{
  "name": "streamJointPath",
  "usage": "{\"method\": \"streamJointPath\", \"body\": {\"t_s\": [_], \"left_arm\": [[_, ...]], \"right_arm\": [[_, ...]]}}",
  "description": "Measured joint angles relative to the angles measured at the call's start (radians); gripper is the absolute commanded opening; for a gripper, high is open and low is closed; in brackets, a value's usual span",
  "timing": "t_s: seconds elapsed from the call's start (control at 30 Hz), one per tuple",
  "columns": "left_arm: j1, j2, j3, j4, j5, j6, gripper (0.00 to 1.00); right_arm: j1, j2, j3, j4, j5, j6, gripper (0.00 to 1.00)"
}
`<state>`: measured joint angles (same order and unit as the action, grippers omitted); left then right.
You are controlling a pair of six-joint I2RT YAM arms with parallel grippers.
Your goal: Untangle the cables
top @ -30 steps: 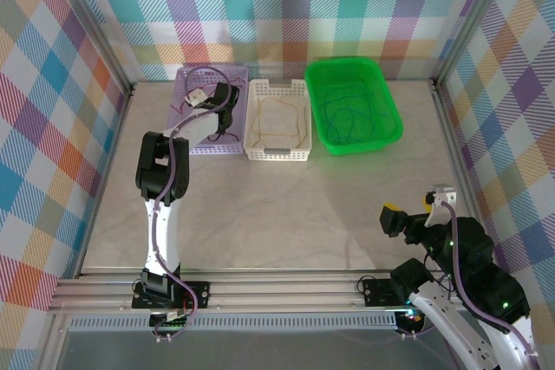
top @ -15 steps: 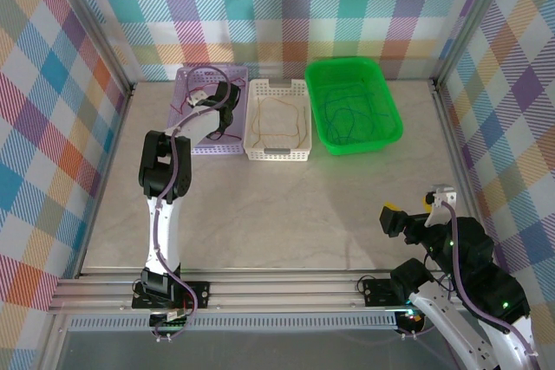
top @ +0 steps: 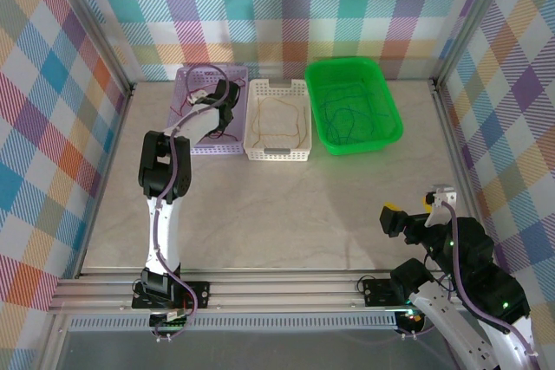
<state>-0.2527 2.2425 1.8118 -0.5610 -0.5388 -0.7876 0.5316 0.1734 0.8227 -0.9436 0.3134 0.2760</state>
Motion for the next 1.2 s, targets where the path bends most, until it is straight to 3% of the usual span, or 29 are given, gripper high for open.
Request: {"method": "streamJointPath", "body": {"t_s": [0.33,0.43,0.73,1.2], "left_arm": [[0.000,-0.070,0.048,-0.036,0.008,0.023,0.94],[0.000,-0.113,0.056,-0.042,0.012,0.029,1.00],[0.000,-0.262,0.040,-0.092,0.104,0.061,1.00],[0.000,-0.940,-0.426,-0.100,0.270,0.286,1.00]], "right_arm": [[0.000,-0.007,0.000,0.000,0.000,0.000,1.00],[0.000,-0.007,0.000,0.000,0.000,0.000,1.00],[0.000,-0.007,0.000,0.000,0.000,0.000,1.00],[0.000,0.057,-0.003,0.026,-0.061,0.000,1.00]]}}
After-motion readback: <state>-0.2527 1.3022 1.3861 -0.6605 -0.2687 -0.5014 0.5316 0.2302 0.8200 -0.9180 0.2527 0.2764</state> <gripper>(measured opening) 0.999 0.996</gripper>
